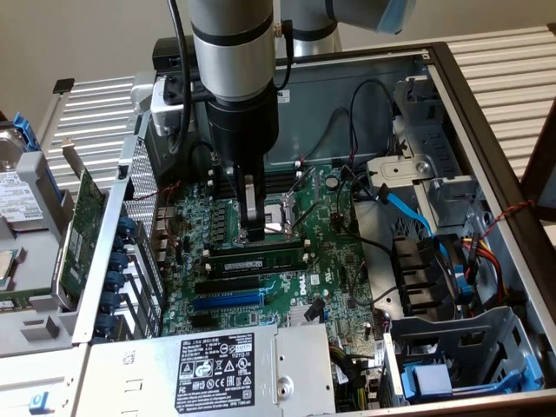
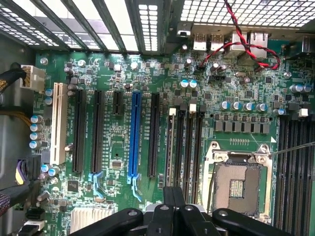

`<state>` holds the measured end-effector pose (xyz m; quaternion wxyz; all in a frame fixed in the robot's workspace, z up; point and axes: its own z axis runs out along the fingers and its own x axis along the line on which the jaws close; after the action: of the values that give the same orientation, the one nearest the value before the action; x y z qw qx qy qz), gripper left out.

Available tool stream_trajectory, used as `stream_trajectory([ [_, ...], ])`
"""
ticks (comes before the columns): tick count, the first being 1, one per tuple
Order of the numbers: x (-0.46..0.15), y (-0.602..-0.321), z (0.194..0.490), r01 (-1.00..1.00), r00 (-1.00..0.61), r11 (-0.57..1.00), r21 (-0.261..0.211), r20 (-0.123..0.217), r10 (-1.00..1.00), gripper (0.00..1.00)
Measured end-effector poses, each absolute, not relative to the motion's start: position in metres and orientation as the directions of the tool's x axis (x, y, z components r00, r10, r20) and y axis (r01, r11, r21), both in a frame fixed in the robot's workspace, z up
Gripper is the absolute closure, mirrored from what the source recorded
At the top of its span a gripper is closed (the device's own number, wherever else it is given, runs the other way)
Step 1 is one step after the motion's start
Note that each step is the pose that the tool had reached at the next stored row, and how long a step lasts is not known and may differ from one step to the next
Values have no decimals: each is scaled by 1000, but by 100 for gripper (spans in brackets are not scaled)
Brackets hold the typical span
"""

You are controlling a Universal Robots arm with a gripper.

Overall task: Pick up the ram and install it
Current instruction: 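Press down the ram until it locks into place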

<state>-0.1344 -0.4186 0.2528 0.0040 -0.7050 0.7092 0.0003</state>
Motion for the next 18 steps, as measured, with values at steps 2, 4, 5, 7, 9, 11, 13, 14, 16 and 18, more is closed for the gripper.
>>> stream_trajectory([
  [2, -134, -419, 253, -999, -32, 32, -5, -6, -999, 89],
  [4, -134, -419, 253, -998, -58, 58, -5, -6, -998, 89],
  [5, -134, -419, 253, -997, -72, 72, -5, -6, -997, 89],
  [7, -134, -419, 253, -995, -102, 102, -5, -6, -995, 89],
  [9, -134, -419, 253, -991, -132, 132, -5, -6, -991, 89],
  [11, -134, -419, 253, -986, -164, 164, -5, -6, -986, 89],
  [13, -134, -419, 253, -981, -193, 193, -5, -6, -981, 89],
  [14, -134, -419, 253, -978, -207, 207, -5, -6, -978, 89],
  [16, -134, -419, 253, -972, -236, 236, -5, -6, -972, 89],
  [18, -134, -419, 253, -965, -263, 263, -5, -6, -965, 89],
])
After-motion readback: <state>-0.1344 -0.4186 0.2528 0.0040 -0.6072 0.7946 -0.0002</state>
